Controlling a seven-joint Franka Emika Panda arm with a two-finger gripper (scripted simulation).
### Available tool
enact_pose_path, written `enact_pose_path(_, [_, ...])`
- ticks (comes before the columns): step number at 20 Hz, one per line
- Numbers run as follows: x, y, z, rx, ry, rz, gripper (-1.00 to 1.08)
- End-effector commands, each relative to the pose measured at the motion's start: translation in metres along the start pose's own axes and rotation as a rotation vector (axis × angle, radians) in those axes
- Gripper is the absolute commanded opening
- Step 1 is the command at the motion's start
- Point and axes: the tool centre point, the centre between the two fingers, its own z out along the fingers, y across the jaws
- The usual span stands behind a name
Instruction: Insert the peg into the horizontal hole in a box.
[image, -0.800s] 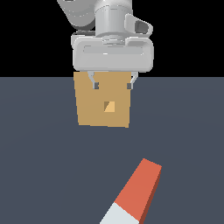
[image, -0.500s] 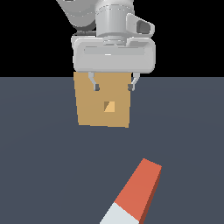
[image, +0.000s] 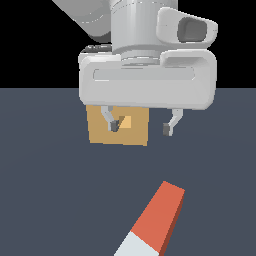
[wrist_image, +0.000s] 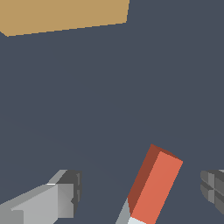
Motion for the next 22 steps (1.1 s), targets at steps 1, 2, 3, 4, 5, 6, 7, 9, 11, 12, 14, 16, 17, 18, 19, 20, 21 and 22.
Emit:
enact_pose_path(1, [-0.042, 0.008, 0.017, 0.0, 0.002, 0.109, 1.0])
enact_pose_path(2, [-0.058, 0.01, 0.023, -0.001, 0.003, 0.151, 1.0])
enact_pose_path(3, [-0.074, 0.011, 0.029, -0.001, 0.004, 0.191, 1.0])
enact_pose_path(4, [-0.088, 0.011, 0.035, -0.001, 0.006, 0.228, 1.0])
enact_pose_path(5, [-0.101, 0.011, 0.04, -0.001, 0.007, 0.262, 1.0])
enact_pose_path(6, [-0.113, 0.01, 0.045, -0.001, 0.008, 0.293, 1.0])
enact_pose_path(7, [-0.123, 0.009, 0.049, -0.002, 0.009, 0.321, 1.0])
enact_pose_path(9, [-0.14, 0.007, 0.056, -0.002, 0.012, 0.366, 1.0])
enact_pose_path(11, [-0.152, 0.005, 0.061, -0.002, 0.013, 0.398, 1.0])
enact_pose_path(12, [-0.156, 0.004, 0.063, -0.002, 0.014, 0.409, 1.0])
enact_pose_path(14, [-0.16, 0.003, 0.064, -0.001, 0.015, 0.42, 1.0])
enact_pose_path(16, [-0.159, 0.003, 0.064, -0.001, 0.015, 0.418, 1.0])
enact_pose_path(17, [-0.159, 0.003, 0.064, -0.001, 0.015, 0.416, 1.0])
enact_pose_path(18, [-0.16, 0.003, 0.064, 0.0, 0.014, 0.418, 1.0])
enact_pose_path(19, [-0.16, 0.003, 0.065, 0.0, 0.014, 0.418, 1.0])
enact_pose_path(20, [-0.16, 0.003, 0.066, 0.0, 0.014, 0.418, 1.0])
enact_pose_path(21, [-0.16, 0.003, 0.068, 0.0, 0.014, 0.418, 1.0])
enact_pose_path(22, [-0.16, 0.003, 0.071, 0.0, 0.014, 0.418, 1.0])
